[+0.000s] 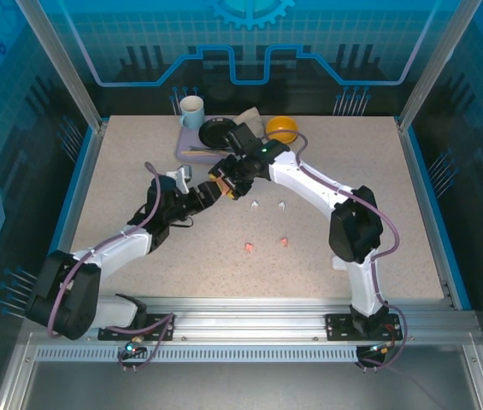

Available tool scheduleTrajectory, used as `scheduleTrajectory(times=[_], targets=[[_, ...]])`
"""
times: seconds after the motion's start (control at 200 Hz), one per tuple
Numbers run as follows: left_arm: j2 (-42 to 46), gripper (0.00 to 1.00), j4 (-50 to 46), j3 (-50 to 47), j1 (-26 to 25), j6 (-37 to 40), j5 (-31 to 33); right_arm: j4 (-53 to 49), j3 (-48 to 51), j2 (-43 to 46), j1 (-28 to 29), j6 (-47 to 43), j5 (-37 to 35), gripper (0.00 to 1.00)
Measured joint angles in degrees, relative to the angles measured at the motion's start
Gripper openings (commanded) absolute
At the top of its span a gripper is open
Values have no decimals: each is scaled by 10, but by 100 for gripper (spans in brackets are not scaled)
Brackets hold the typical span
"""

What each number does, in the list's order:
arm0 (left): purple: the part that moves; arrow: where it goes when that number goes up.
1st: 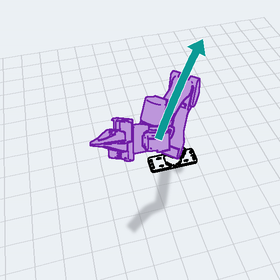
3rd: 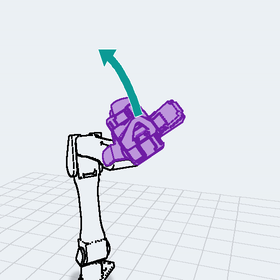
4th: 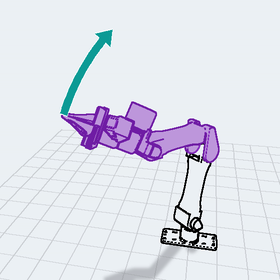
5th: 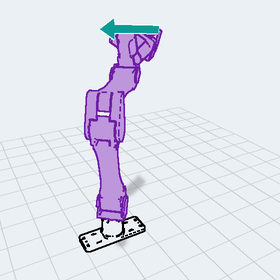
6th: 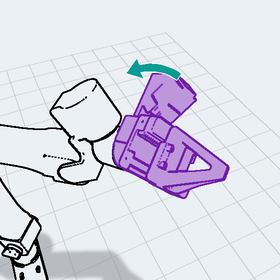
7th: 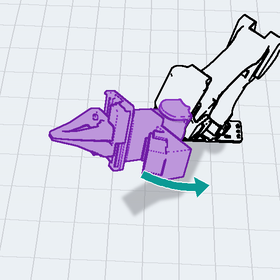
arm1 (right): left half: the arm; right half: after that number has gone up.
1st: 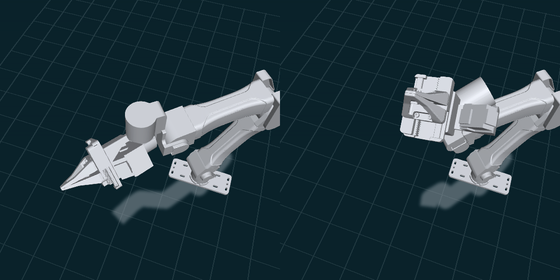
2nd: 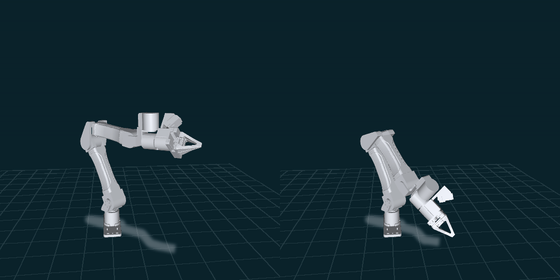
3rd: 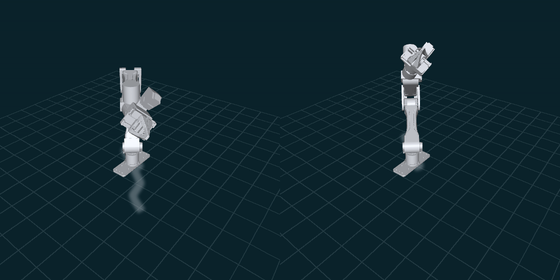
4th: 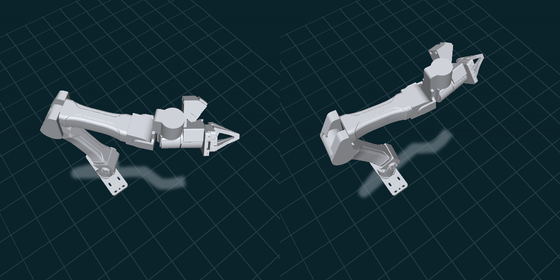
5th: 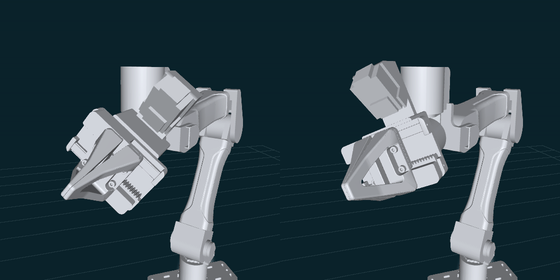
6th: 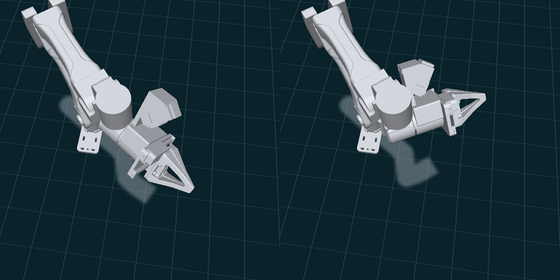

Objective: Insert the wireless bluetooth earbuds into the charging case

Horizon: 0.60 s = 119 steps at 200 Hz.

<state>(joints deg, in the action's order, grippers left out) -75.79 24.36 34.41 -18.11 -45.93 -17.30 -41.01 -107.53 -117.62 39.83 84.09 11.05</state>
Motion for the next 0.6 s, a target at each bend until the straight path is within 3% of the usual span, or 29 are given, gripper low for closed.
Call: scheduleTrajectory(times=[0.18, 0.595], targets=[[-13, 54, 8, 12, -5, 0, 2, 2, 2, 7, 3, 5, 2, 55], [-22, 26, 8, 18, -14, 9, 13, 6, 8, 9, 7, 8, 1, 54]])
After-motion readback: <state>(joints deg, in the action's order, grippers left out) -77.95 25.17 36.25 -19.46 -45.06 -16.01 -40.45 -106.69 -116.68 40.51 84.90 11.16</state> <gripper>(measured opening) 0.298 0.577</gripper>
